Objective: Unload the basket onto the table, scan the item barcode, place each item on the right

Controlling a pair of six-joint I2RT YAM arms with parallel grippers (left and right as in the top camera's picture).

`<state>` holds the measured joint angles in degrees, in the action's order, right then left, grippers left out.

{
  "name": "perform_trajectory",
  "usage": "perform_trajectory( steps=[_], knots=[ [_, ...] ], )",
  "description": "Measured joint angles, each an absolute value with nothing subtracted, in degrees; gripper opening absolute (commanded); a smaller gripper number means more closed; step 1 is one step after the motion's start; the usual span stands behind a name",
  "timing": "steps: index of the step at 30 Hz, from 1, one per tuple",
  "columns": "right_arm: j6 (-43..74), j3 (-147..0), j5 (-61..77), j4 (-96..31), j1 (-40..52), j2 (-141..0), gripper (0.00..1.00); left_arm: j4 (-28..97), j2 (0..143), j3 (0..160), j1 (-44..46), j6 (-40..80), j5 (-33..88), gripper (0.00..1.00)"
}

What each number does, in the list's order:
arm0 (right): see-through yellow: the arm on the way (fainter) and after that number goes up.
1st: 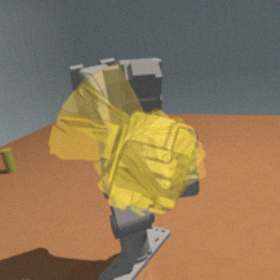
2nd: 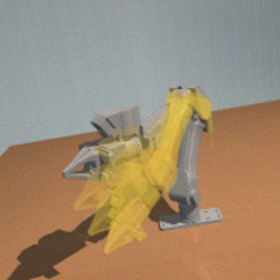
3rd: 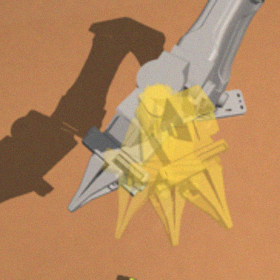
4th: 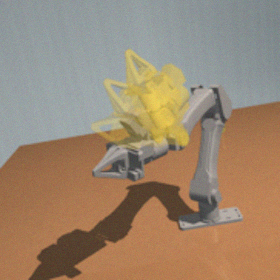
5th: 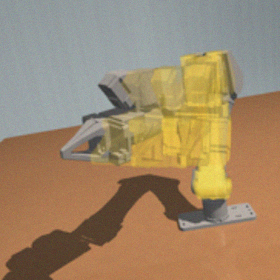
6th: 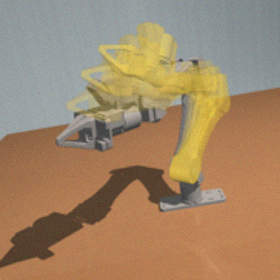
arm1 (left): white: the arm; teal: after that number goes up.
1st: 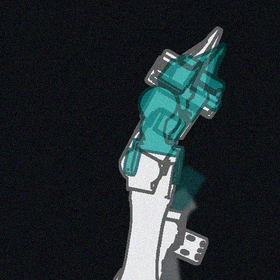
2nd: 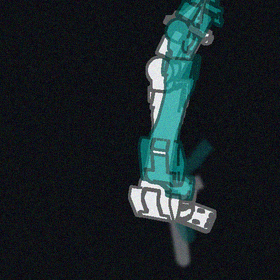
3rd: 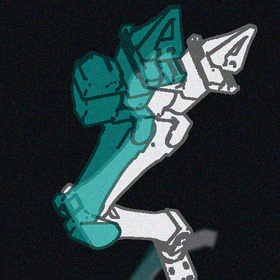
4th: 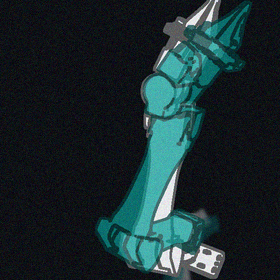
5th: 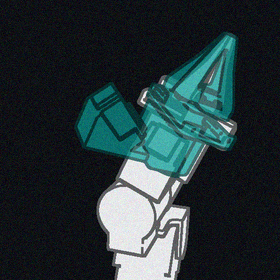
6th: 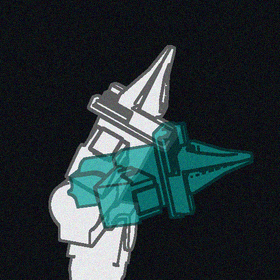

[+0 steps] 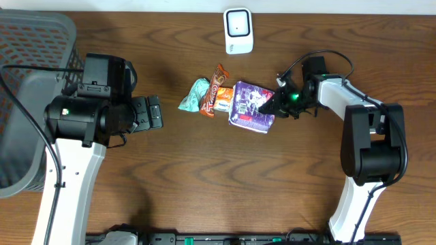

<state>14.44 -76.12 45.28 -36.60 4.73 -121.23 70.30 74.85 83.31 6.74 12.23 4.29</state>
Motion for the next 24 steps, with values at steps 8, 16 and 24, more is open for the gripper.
perform_trajectory(
  steps=[8,16,24],
  knots=[
    [15.6,-82.5,25.3,-50.1,5.9,-115.5,0.01,70.3,74.8,83.3,6.7,12.2,4.3,0.98],
    [23.5,-87.7,-23.8,-62.2,16.9,-102.2,0.01,70.3,74.8,83.3,6.7,12.2,4.3,0.98],
    [25.2,-86.4,-42.8,-63.7,21.6,-106.6,0.01,70.3,74.8,83.3,6.7,12.2,4.3,0.98]
  ],
)
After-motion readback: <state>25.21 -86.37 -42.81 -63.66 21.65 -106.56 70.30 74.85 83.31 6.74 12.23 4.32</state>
